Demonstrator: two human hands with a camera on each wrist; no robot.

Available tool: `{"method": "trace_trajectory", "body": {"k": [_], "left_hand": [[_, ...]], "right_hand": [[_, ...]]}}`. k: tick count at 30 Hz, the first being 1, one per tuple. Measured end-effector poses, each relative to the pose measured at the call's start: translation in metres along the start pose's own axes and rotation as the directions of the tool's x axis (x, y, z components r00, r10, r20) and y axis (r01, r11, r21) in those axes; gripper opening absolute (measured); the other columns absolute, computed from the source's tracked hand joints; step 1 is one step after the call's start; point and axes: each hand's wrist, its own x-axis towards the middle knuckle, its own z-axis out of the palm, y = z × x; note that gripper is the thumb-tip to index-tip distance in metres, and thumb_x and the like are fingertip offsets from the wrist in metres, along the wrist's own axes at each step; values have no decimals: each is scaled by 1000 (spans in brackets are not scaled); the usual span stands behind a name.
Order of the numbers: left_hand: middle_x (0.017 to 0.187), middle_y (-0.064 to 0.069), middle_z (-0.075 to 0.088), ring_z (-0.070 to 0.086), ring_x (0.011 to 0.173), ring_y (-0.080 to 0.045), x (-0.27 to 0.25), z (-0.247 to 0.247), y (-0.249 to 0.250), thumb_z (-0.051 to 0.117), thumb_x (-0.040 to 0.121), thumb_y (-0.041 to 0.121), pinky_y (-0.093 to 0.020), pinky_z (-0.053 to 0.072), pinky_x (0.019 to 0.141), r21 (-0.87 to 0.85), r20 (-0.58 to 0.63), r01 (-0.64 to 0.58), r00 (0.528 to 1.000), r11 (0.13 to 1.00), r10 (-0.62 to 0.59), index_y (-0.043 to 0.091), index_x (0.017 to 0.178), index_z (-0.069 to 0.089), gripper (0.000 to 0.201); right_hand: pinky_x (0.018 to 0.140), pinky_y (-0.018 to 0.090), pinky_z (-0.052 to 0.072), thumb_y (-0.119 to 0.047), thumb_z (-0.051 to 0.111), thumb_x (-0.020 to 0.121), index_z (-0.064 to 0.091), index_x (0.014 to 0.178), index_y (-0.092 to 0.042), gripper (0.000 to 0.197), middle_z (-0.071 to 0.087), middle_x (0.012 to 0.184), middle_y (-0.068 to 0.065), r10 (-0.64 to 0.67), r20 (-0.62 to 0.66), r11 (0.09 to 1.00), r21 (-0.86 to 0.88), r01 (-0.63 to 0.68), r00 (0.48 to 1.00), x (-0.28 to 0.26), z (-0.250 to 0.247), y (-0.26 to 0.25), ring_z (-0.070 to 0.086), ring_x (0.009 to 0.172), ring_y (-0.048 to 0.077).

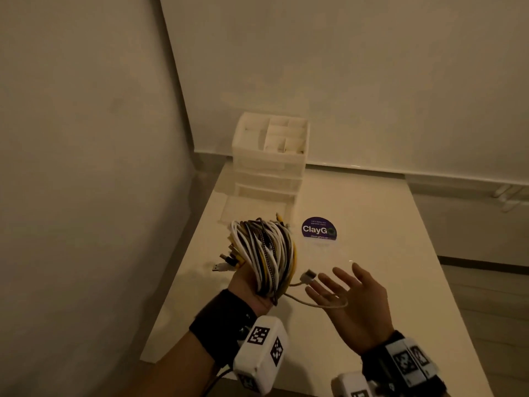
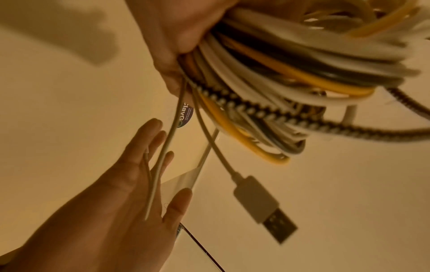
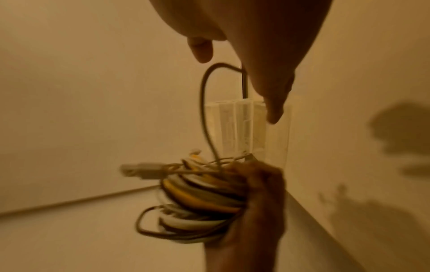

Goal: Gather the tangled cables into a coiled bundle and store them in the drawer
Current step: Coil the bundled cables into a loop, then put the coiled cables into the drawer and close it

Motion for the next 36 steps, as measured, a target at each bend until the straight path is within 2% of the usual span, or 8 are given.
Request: {"method": "trace_trajectory", "body": {"k": [6,9,14,18,20,24,29,36], "left_hand": [[67,-12,72,58,82,-31,17,-2,3,31,102,38,-33,56,49,88,-31,-88,995,992,91,12,101,61,40],[102,-11,68,58,103,-32,19,1,6,28,103,37,-42,52,63,96,-35,-139,989,986,143,16,118,57,39],[96,-11,65,59,87,-27,22,-1,-2,27,102,40,-42,44,72,96,27,-174,985,980,172,14,99,62,44],[83,-13,73,69,77,-30,22,-6,-8,29,101,39,-41,56,61,97,75,-180,982,979,173,11,100,64,45],[100,-16,71,65,93,-34,25,-8,-9,36,100,36,-42,52,71,143,32,-222,975,965,220,11,111,64,39],[114,-23,66,63,102,-39,32,-6,-12,57,85,22,-50,51,84,263,-90,-321,931,910,354,9,115,65,34],[108,-19,70,64,101,-39,44,-3,-23,47,92,15,-59,45,96,347,-151,-358,891,867,429,10,112,66,28],[90,-15,71,68,80,-30,49,-15,-19,64,83,-1,-40,57,70,666,-53,-358,853,655,519,9,102,67,22]], "right_hand": [[106,60,34,-49,49,94,24,150,-13,72,33,150,16,89,-252,929,-329,-172,964,2,-17,6,33,137,41],[97,54,48,-54,46,93,43,133,-1,66,58,128,25,308,-122,830,-450,-329,944,-9,-25,4,61,110,44],[102,48,46,0,54,60,52,116,-2,56,65,116,14,102,169,858,-514,-1,980,-8,13,8,60,112,30],[107,51,39,4,39,49,47,83,-5,36,54,101,23,174,280,933,-353,-67,944,1,19,12,52,102,38],[99,51,47,11,39,47,55,106,7,61,57,116,29,72,356,920,-384,76,932,-5,19,10,57,108,40],[90,50,54,2,54,52,49,135,-26,88,66,120,4,-57,573,663,-591,459,818,-16,36,16,62,109,32],[73,14,53,-18,81,76,49,114,-38,54,67,99,-23,-269,427,568,-653,500,863,8,56,29,66,93,-4],[66,30,52,-12,65,88,69,109,-16,22,72,80,-1,-356,327,560,-676,480,875,45,38,23,66,70,14]]}}
